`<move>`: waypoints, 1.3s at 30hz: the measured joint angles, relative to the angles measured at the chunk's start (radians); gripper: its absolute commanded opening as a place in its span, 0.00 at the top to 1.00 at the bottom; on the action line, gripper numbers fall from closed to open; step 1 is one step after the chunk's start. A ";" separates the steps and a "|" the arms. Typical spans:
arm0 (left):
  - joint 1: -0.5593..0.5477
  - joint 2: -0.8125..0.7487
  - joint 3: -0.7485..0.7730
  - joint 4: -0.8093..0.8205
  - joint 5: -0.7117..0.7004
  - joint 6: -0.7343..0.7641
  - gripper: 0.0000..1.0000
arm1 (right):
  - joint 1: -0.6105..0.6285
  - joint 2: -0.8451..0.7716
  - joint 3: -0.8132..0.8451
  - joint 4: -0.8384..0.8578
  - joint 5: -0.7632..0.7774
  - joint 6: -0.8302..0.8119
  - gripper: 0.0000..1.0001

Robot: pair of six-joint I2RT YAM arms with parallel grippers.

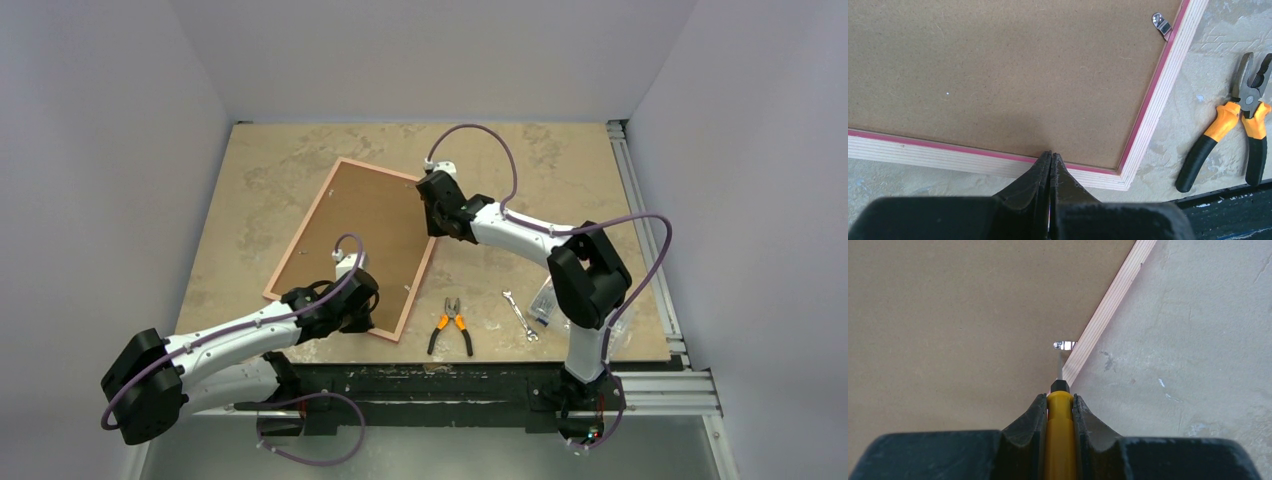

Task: Take the photo out of the frame

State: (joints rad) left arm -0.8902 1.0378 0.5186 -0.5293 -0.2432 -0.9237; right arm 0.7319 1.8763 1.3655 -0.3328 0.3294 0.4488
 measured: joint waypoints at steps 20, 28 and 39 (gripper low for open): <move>0.000 0.000 0.000 -0.001 0.000 0.000 1.00 | 0.001 0.036 0.031 0.003 0.076 0.028 1.00; 0.000 0.000 0.000 -0.001 -0.001 0.000 1.00 | -0.002 0.049 0.015 0.082 0.063 0.022 1.00; 0.000 0.000 0.000 -0.001 -0.001 0.000 1.00 | -0.018 0.040 -0.025 0.170 -0.013 0.026 1.00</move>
State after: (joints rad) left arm -0.8902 1.0378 0.5186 -0.5301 -0.2440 -0.9237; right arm 0.7136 1.9167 1.3407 -0.1631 0.3168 0.4747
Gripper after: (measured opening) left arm 0.002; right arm 0.151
